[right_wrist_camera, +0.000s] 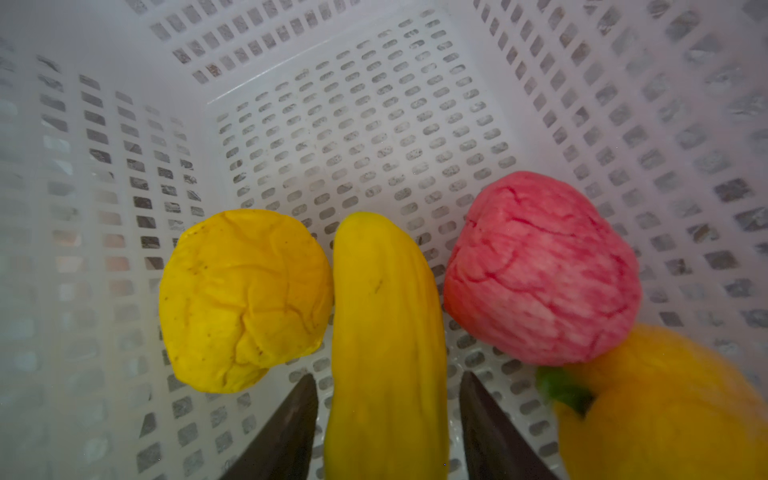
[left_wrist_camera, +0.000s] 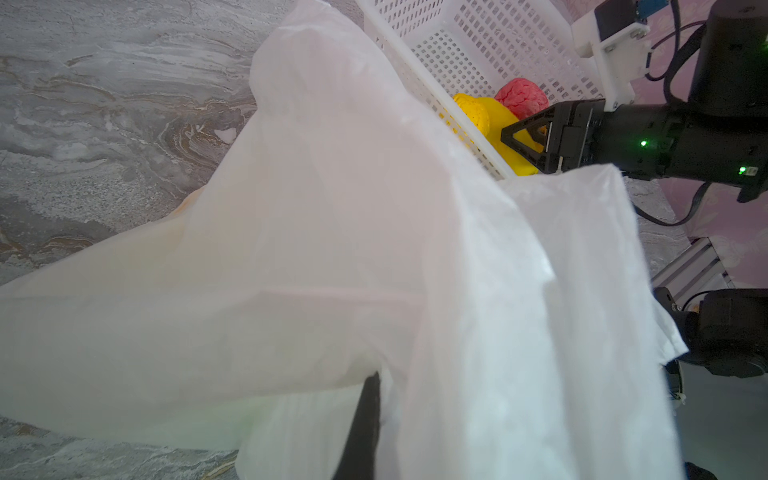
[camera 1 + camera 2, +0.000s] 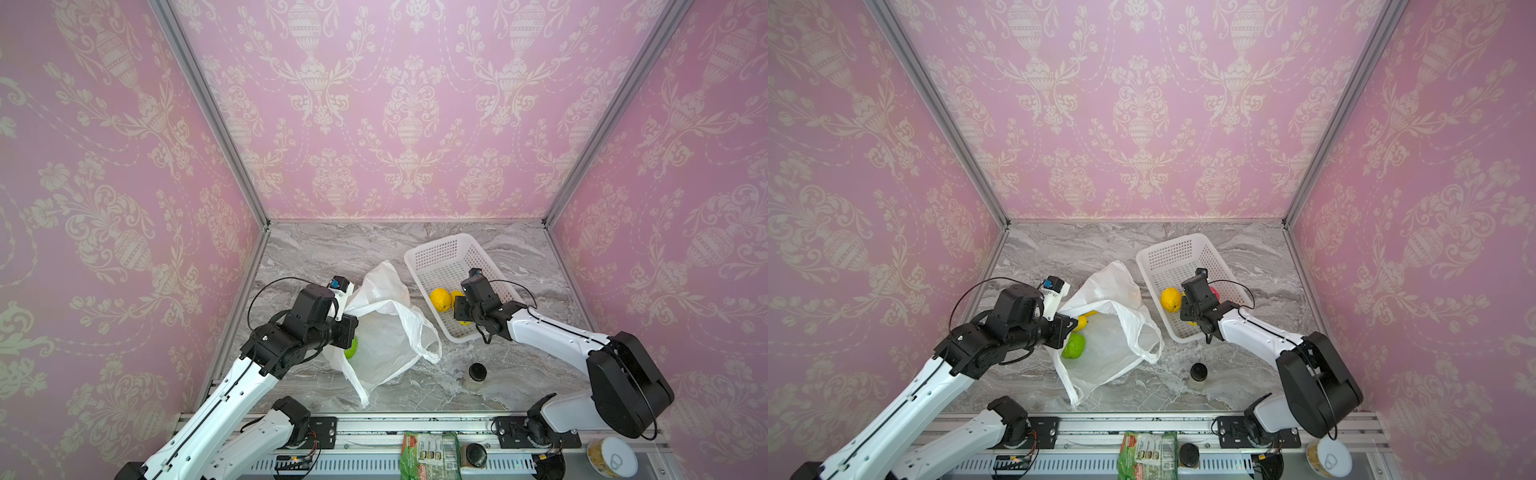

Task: Untie the knot of the plastic bag and take out the fruit
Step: 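Lower the papaya into the white basket and open the right gripper, then move the empty right gripper back into the bag mouth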

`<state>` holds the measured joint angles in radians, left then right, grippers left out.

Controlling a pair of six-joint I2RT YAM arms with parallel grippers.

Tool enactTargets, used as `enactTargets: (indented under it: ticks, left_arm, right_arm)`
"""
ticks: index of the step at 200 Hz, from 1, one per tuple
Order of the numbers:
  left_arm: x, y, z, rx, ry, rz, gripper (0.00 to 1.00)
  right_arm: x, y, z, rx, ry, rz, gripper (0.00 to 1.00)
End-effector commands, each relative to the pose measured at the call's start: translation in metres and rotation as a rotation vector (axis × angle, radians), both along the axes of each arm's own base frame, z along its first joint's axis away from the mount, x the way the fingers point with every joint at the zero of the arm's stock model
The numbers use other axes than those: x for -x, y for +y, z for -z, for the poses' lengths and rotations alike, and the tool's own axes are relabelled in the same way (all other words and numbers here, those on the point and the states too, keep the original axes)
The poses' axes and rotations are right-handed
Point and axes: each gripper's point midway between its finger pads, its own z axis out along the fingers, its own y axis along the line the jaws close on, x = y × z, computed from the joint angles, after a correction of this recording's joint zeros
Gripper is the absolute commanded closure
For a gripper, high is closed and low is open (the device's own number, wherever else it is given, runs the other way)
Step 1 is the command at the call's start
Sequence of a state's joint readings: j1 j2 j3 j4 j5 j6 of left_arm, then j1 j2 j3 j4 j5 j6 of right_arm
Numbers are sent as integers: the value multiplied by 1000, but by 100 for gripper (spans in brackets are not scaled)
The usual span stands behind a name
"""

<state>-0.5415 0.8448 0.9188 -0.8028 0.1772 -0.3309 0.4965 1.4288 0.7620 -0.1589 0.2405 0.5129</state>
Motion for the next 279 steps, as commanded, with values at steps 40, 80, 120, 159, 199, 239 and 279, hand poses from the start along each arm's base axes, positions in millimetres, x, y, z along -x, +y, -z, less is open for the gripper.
enactTargets:
  ticks: [40,80,120,159,199,239,279]
  left_arm:
    - [2,5,4,-18,15,-21,100]
    - [3,6,4,-18,13,-22,100]
    - [2,5,5,-21,22,-20,100]
    - [3,6,3,-15,10,-22,100]
    - [1,4,7,-25,28,-19,100]
    - [2,6,4,-21,14,-24,100]
    - [1,5,6,-26,24,-25,100]
  right_arm:
    - [3,-6,-27,-33,-96,7,13]
    - [12,-12,-49,-67,-180,8,4]
    - [28,-3,-81,-156,-280,-86,0]
    - [56,17,-125,-226,-439,-221,0]
    - [93,64,-169,-243,-562,-461,11]
    - [149,134,-193,-240,-649,-778,22]
    - [192,189,-193,-185,-687,-988,23]
